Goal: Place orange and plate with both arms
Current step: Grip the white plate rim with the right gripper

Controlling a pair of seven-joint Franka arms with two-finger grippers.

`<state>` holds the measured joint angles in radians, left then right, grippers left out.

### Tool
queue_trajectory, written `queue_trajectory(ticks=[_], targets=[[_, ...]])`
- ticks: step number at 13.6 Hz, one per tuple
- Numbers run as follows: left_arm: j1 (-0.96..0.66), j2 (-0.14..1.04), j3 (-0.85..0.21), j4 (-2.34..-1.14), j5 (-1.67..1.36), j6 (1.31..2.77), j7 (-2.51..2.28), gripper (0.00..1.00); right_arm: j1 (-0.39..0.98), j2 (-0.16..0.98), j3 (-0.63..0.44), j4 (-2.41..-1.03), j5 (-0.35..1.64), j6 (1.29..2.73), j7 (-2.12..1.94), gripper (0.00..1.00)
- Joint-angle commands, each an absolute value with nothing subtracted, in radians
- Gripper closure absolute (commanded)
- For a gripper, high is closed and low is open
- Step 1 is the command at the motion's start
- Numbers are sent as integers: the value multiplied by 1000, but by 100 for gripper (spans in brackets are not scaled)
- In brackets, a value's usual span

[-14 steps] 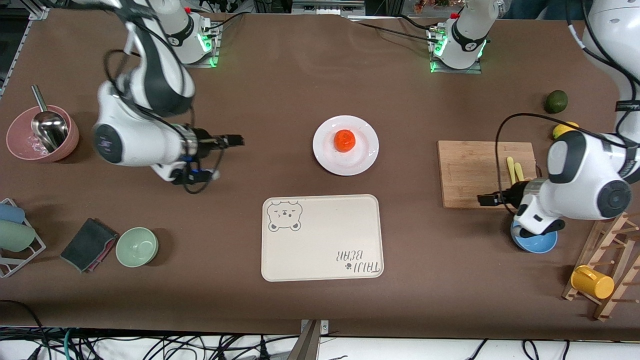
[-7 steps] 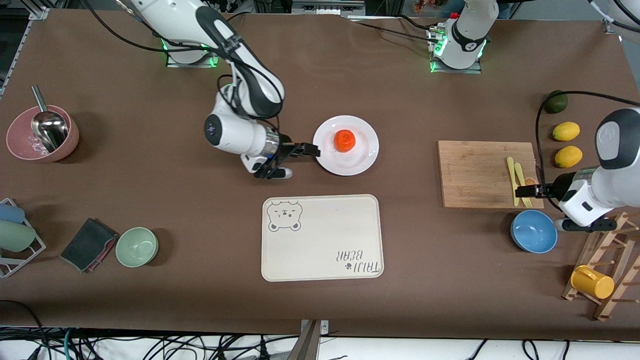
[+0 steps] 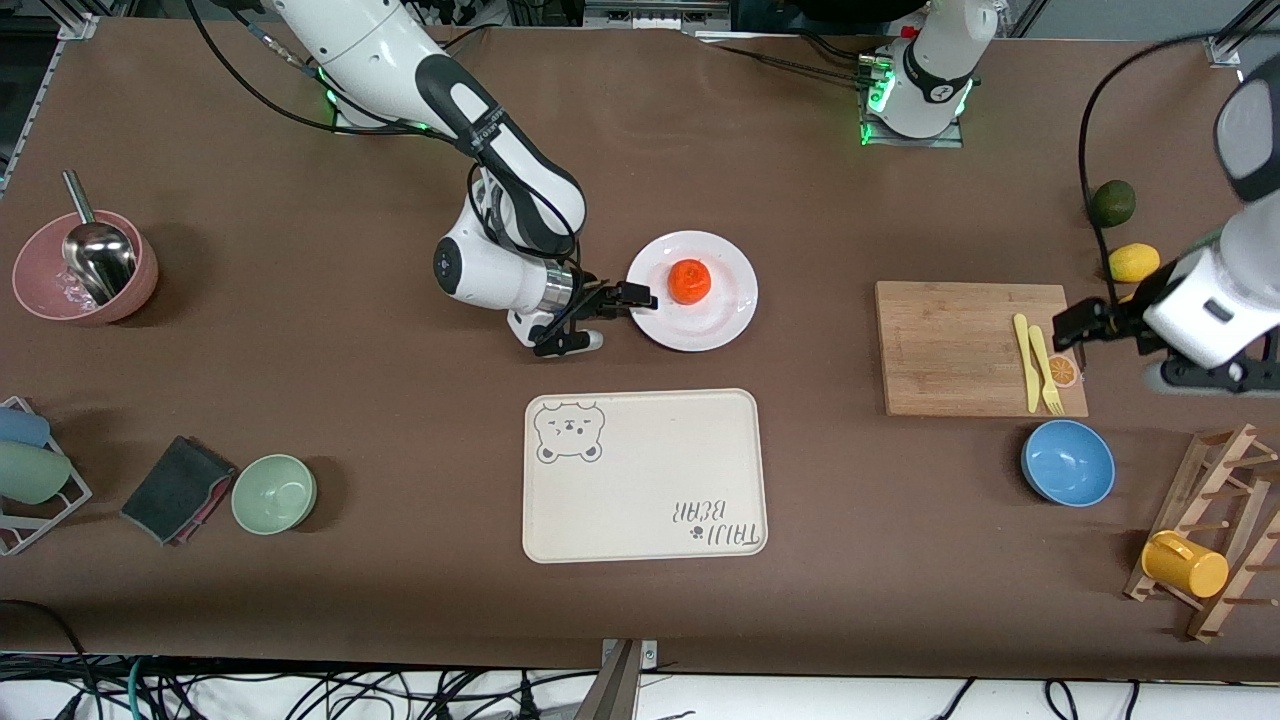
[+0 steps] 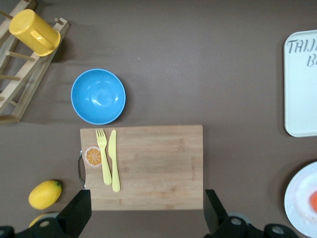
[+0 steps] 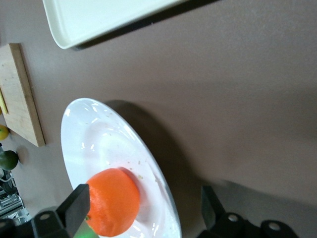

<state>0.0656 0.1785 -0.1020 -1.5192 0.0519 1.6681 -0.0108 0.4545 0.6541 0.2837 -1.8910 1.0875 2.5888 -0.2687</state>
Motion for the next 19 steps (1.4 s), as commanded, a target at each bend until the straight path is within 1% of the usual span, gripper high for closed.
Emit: queue_trajectory(ticks=[1,2,4,5,6,7,8,10,12,14,17,19], targets=[[37,81,-78,-1572,28,1634,8,0,445,678,308,-1885,1111,2591,-342,12],[35,71,-78,-1572,25,1631,9,0,445,681,308,-1890,1112,2588,-372,24],[32,57,-78,-1571,23,1580,15,0,446,690,308,-1891,1112,2563,-448,49],[35,39,-78,-1566,23,1560,17,0,448,698,308,-1891,1112,2565,-486,63],[37,37,-78,-1557,23,1551,15,0,448,704,308,-1891,1112,2563,-509,80],[41,37,-81,-1549,23,1549,15,0,448,709,308,-1891,1112,2563,-512,93],[46,37,-81,-1534,21,1542,15,0,449,709,308,-1891,1112,2563,-512,100],[48,47,-83,-1505,23,1522,20,0,449,706,308,-1891,1112,2560,-514,100],[49,72,-89,-1503,20,1526,20,0,446,690,307,-1890,1112,2548,-514,100],[52,74,-83,-1503,-18,1531,23,0,430,648,286,-1885,1112,2469,-503,100],[51,74,-84,-1502,-21,1531,18,0,397,608,175,-1849,1111,2263,-499,100],[51,74,-84,-1502,-18,1531,18,0,385,607,95,-1795,1109,2189,-499,100]])
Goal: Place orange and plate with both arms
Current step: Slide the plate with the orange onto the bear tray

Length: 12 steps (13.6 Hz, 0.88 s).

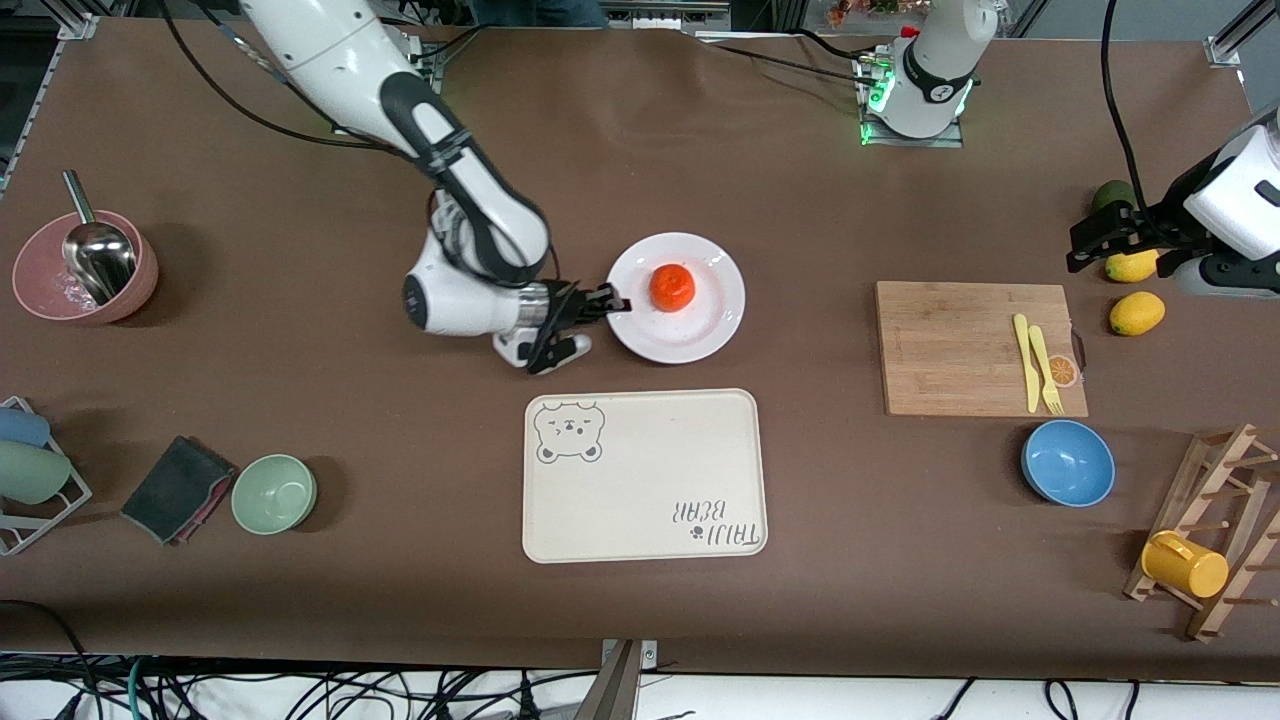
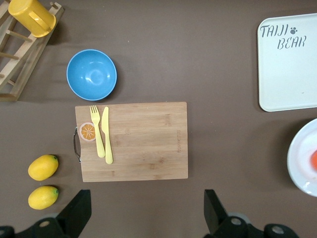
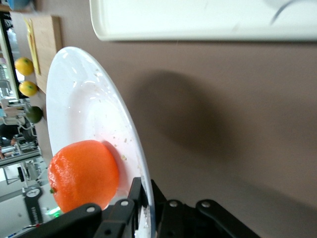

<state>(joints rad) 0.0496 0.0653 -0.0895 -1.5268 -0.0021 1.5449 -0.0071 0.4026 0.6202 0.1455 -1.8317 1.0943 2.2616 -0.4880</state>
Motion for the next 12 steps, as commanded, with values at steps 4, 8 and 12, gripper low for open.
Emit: queue_trajectory(ticks=[4,8,12], targets=[[52,74,-81,-1502,-23,1531,11,0,342,780,61,-1535,1098,2194,-373,100],[51,75,-81,-1503,-23,1571,20,0,344,990,57,-1280,1075,2295,-247,100],[52,84,-81,-1503,-32,1595,20,0,356,1089,58,-1160,1071,2364,-198,100]])
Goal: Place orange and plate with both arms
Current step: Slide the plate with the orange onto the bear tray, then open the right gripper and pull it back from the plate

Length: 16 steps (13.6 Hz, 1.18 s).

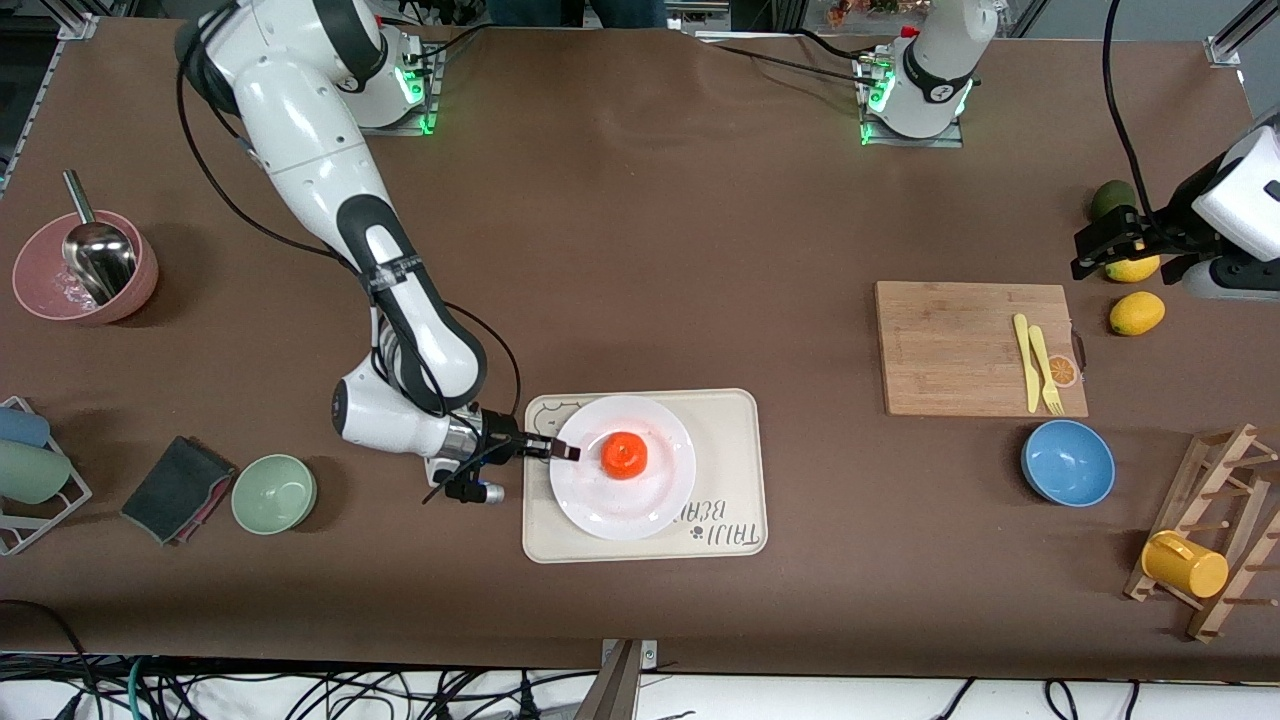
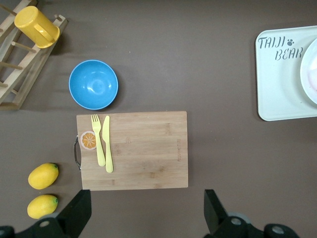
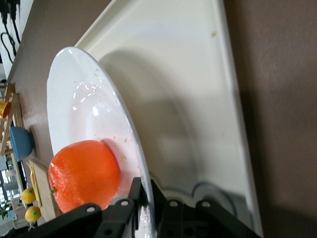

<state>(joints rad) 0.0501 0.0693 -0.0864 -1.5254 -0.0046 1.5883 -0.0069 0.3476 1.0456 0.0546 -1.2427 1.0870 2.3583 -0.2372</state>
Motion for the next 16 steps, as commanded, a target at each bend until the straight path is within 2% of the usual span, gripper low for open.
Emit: queue_trajectory(ticks=[1,2,3,5,10,13,16], targets=[[55,83,-81,-1503,-53,1600,20,0,356,1088,58,-1160,1069,2362,-198,100],[60,84,-80,-1503,-67,1609,23,0,359,1088,60,-1160,1069,2362,-196,53],[64,83,-80,-1503,-66,1609,25,0,371,1083,57,-1161,1063,2364,-207,1],[64,83,-80,-1503,-55,1609,25,0,377,1074,57,-1160,958,2362,-204,0],[64,83,-83,-1502,-52,1609,23,0,394,980,57,-1187,486,2294,-94,0],[64,81,-83,-1503,-54,1608,21,0,397,893,57,-1189,147,2105,-2,0],[67,81,-78,-1502,-69,1606,21,0,390,771,37,-1198,-40,1944,115,0]])
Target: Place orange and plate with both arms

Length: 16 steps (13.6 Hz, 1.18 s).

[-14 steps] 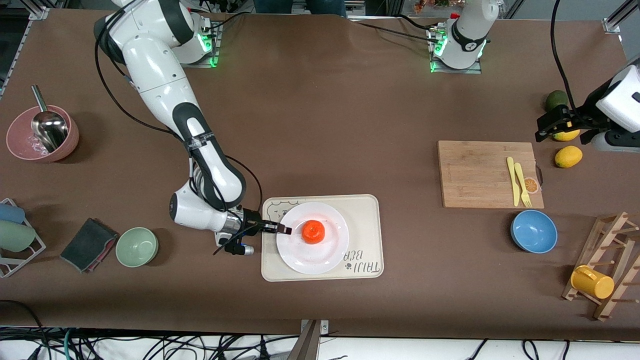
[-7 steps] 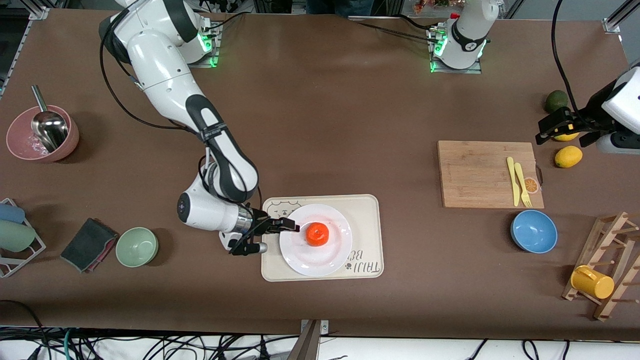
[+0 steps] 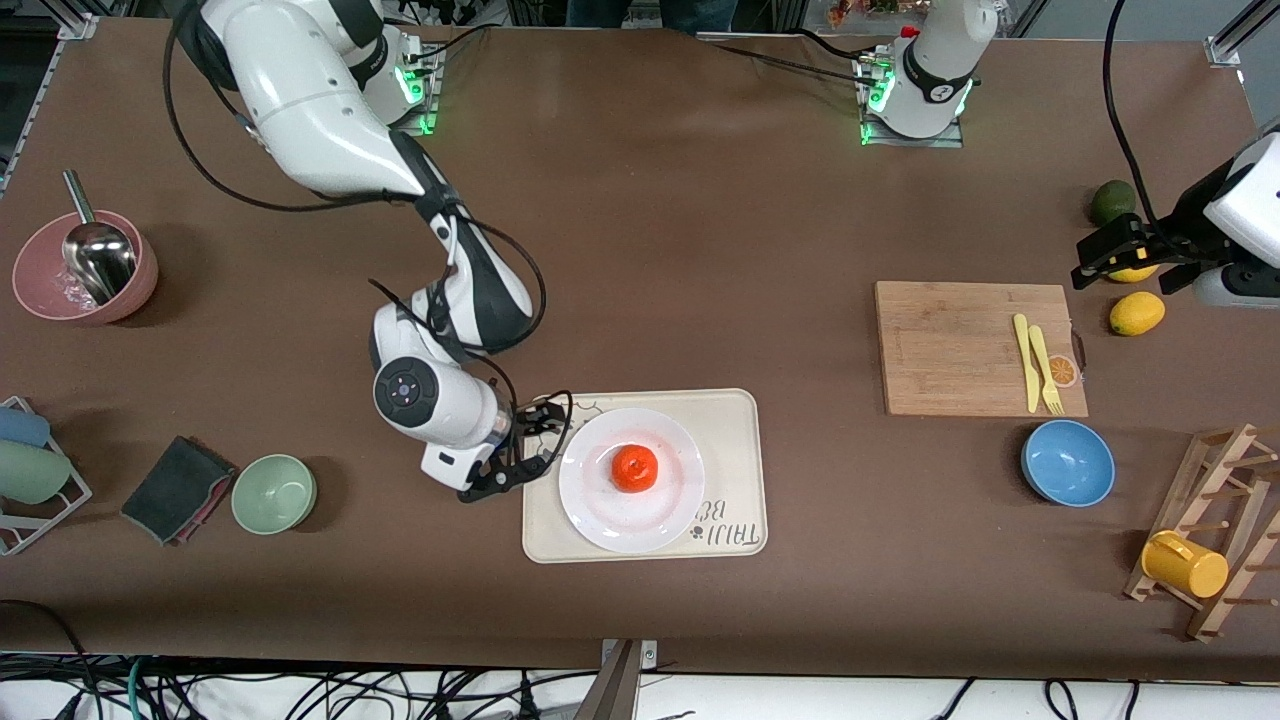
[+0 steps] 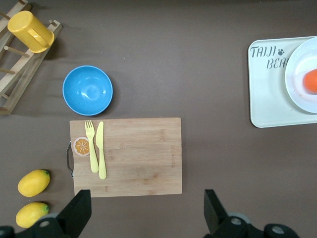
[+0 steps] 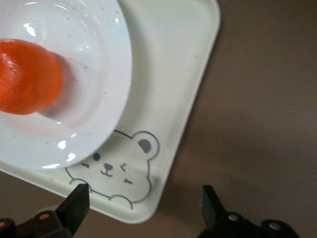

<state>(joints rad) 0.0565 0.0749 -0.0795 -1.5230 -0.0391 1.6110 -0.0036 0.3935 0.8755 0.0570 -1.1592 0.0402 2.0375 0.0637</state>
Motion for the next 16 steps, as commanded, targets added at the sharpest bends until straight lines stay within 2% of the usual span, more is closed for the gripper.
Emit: queue_trajectory(ticks=[1,8,10,13,15,16], targets=[[75,81,-80,-1502,-66,1606,23,0,396,711,11,-1210,-57,1875,126,0],[64,83,-87,-1508,-48,1600,92,0,361,398,-118,-1218,-46,1469,55,0],[64,84,-87,-1508,-29,1598,107,0,345,335,-126,-1273,-29,1422,31,0],[58,84,-89,-1509,17,1579,109,0,243,172,-94,-1545,-25,1530,23,0],[57,86,-89,-1508,18,1575,109,0,140,24,-32,-1790,-28,1722,-6,0],[58,86,-89,-1508,18,1574,110,0,97,-29,-29,-1858,-28,1768,-6,0]])
